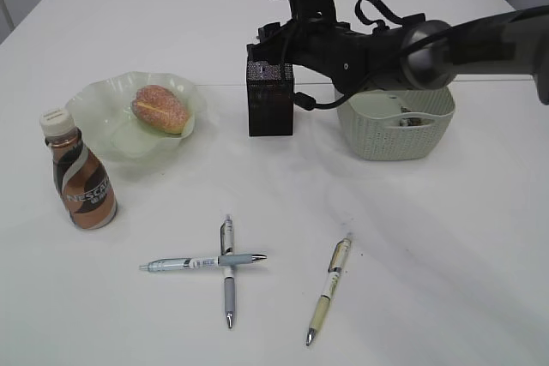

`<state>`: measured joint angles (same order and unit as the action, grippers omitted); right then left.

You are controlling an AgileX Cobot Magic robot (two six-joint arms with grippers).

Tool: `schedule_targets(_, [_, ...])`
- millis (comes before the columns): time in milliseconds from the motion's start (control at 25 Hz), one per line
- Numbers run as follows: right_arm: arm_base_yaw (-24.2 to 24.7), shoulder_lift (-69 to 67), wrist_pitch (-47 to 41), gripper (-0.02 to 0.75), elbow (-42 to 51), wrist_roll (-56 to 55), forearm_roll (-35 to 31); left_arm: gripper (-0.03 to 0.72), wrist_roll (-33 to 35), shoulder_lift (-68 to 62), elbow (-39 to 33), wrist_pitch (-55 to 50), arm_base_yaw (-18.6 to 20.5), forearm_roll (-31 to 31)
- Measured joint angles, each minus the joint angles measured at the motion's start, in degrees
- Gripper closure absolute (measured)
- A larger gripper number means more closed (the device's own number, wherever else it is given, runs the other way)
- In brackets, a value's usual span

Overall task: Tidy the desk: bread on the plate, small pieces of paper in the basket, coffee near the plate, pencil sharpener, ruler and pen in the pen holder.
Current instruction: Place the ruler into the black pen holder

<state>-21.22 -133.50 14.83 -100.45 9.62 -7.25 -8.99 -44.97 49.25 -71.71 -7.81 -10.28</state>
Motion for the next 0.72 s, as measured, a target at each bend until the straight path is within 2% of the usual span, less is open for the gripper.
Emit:
schedule_targets(240, [0.0,5.06,-8.71,0.357,0.0,-0.79,-0.54,0.265,0.0,0.0,0.0,0.85,0.0,0.31])
schedule_targets(480, [0.0,13.5,-26.47,0.356,0.0,-0.9,-5.42,0.265,0.0,0.0,0.0,2.25,0.0,0.31])
schedule_targets(720, [-0.58,20.21,-45.36,0.356,0.0,1.36,-5.79,0.265,0.0,0.0,0.0,2.38,0.0,0.31])
